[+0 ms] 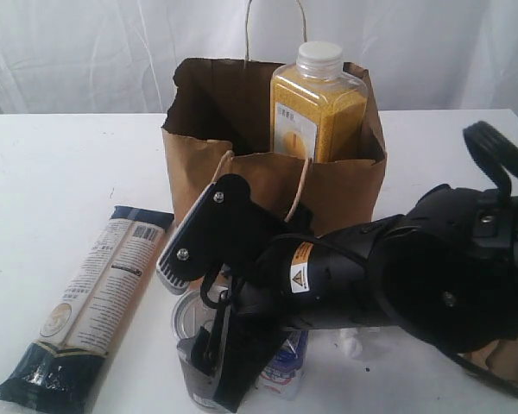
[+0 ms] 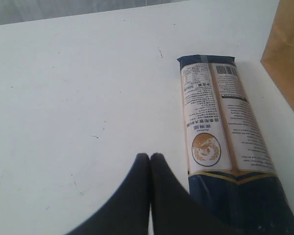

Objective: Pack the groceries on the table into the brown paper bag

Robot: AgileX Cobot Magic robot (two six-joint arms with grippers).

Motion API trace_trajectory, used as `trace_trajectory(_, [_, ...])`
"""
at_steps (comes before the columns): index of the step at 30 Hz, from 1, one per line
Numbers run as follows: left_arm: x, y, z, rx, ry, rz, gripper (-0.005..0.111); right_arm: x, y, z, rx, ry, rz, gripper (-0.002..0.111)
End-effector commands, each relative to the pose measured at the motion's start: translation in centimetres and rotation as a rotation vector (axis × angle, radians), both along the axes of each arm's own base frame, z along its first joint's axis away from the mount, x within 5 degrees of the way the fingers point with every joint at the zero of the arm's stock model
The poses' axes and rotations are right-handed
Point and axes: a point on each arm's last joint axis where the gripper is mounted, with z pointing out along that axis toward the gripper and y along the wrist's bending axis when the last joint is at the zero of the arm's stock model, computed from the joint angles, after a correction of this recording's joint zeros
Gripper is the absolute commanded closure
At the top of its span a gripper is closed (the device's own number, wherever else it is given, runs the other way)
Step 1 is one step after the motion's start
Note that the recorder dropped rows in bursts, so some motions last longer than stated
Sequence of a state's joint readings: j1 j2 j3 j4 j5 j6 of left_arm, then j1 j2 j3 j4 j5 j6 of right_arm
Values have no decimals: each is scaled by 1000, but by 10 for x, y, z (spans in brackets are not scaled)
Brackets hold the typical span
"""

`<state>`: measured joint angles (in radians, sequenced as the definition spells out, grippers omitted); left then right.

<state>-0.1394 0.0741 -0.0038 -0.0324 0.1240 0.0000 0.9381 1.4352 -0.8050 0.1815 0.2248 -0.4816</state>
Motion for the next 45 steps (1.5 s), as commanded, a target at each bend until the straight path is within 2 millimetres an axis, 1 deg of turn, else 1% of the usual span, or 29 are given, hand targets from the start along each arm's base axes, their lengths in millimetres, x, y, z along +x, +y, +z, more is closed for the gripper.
trace_trajectory(1, [0, 0, -1, -7, 4, 2, 107, 0, 0, 0, 4, -19, 8, 24])
trace_trajectory(5, [0, 0, -1, -7, 4, 2, 107, 0, 0, -3, -17, -1, 12, 23])
trace_trajectory(12, [0, 0, -1, -7, 4, 2, 107, 1, 3, -14, -53, 26, 13, 12])
trace_trajectory(20, [0, 0, -1, -7, 4, 2, 107, 3, 5, -19, -59, 29, 11, 12])
trace_trajectory(26, [0, 0, -1, -7, 4, 2, 107, 5, 8, -30, -83, 51, 8, 12])
trace_trajectory(35, [0, 0, -1, -7, 4, 2, 107, 8, 10, -32, -77, 45, 6, 12])
trace_trajectory(37, [0, 0, -1, -7, 4, 2, 107, 8, 11, -36, -89, 58, 3, 15])
trace_trajectory(40, [0, 0, -1, -7, 4, 2, 107, 5, 14, -41, -104, 69, 18, 23])
trace_trajectory(42, [0, 0, -1, -7, 4, 2, 107, 4, 17, -40, -91, 58, 23, 27])
trace_trajectory(45, [0, 0, -1, -7, 4, 2, 107, 4, 19, -39, -68, 37, 25, 30])
